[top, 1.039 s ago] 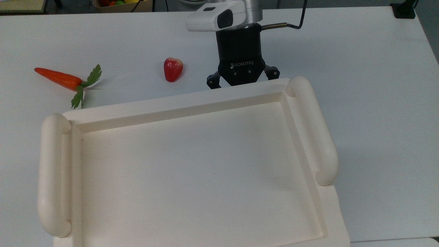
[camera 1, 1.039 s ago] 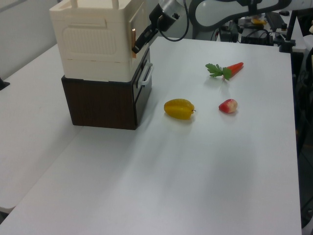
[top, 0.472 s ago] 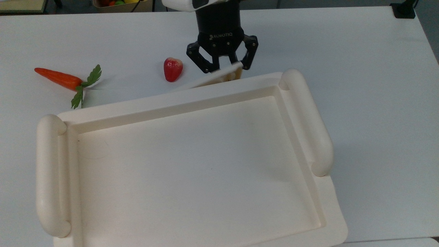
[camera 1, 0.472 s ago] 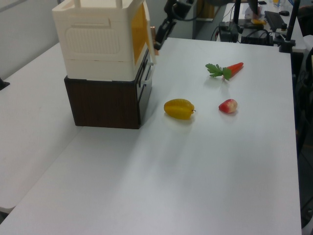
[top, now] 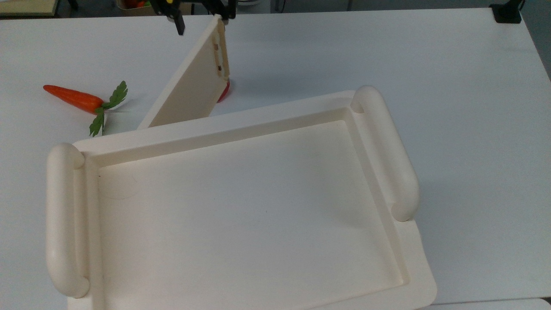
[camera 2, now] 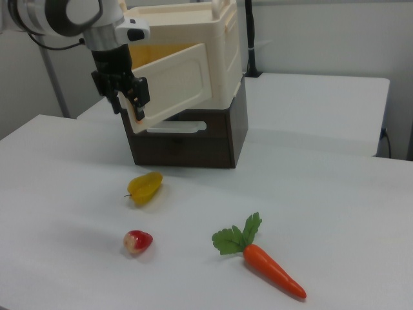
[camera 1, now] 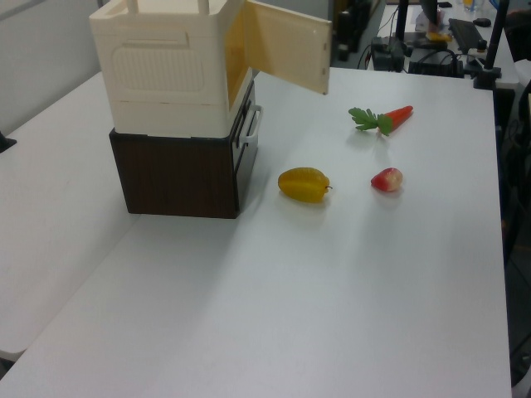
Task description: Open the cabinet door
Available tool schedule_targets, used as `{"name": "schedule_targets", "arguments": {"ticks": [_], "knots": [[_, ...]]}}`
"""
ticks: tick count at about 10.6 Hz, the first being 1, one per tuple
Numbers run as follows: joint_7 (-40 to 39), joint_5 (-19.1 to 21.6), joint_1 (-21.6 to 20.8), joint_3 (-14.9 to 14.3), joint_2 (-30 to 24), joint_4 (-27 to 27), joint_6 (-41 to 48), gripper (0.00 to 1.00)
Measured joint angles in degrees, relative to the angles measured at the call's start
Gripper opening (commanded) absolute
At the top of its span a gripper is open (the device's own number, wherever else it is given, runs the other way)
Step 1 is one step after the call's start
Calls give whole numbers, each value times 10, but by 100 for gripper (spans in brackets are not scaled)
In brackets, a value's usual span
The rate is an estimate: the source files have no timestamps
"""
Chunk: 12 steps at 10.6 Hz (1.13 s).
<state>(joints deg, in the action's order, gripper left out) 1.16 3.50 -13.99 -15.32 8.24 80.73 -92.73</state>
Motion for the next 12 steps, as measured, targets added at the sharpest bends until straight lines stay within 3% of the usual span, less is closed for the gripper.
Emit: {"name": "schedule_targets", "arguments": {"ticks": [3, 6, 12], "knots": [[1, -34, 22, -1, -14, 6, 66, 100], [-2, -59, 54, -1, -14, 36, 66, 100], [-5, -70, 62, 0, -25, 66, 33, 100]]}}
